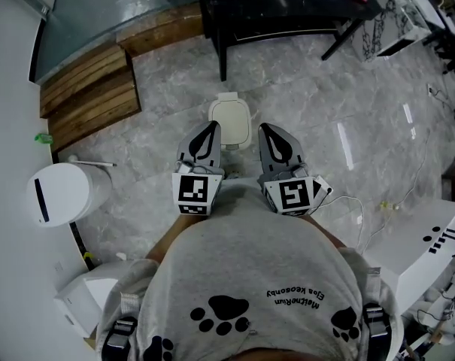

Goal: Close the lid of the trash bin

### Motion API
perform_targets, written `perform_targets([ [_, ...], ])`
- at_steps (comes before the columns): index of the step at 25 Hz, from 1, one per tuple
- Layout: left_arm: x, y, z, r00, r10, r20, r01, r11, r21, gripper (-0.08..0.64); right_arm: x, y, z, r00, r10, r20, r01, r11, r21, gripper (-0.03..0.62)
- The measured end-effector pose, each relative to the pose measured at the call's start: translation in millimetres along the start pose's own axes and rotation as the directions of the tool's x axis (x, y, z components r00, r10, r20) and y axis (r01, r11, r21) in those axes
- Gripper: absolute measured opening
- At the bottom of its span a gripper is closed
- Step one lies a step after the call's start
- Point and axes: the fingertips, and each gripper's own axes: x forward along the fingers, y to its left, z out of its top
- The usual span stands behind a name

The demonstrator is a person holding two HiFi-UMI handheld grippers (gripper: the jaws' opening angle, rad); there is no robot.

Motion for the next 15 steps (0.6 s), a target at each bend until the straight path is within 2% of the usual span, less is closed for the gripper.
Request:
perform_targets([
  [7,10,-17,8,1.000,-0.009,0.029,0.008,1.000,0.023,0.018,-6,-19,-7,1.000,-0.013,-0.003,0.013,1.000,0.013,0.031],
  [15,16,-23,4,1.000,-0.016,0.008,0.016,1.000,0.019,0.018,-6,-26,-10,1.000,-0.007,-0.005,0.007,1.000,0.009,0.031],
])
